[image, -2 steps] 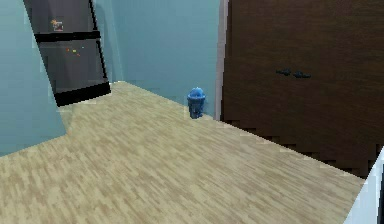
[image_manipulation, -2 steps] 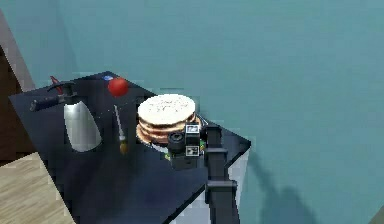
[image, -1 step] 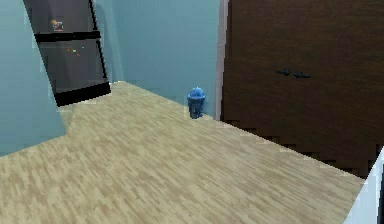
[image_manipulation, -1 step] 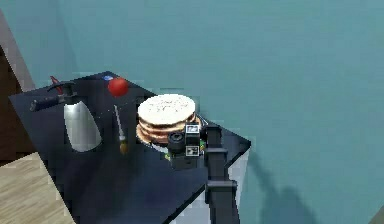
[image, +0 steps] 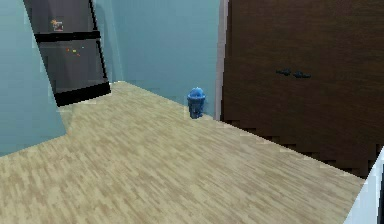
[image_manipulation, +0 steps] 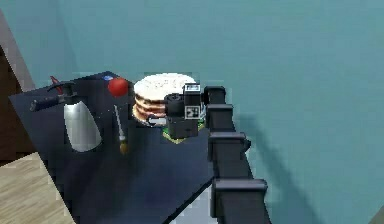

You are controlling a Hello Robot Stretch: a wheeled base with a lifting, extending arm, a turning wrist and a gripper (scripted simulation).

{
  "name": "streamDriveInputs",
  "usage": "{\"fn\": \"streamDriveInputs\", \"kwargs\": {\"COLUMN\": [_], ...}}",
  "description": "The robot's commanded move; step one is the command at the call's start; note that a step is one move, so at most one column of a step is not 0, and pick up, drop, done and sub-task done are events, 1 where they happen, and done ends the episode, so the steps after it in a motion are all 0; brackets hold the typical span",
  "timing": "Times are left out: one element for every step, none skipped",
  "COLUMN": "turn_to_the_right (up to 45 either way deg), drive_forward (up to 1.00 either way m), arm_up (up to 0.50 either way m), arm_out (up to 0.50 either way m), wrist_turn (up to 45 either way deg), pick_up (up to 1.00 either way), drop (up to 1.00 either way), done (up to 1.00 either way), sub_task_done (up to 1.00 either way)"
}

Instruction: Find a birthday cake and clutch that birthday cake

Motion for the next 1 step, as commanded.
{"fn": "streamDriveInputs", "kwargs": {"turn_to_the_right": [0.0], "drive_forward": [0.00], "arm_up": [0.00], "arm_out": [0.00], "wrist_turn": [0.0], "pick_up": [0.00], "drop": [0.00], "done": [1.00], "sub_task_done": [0.00]}}
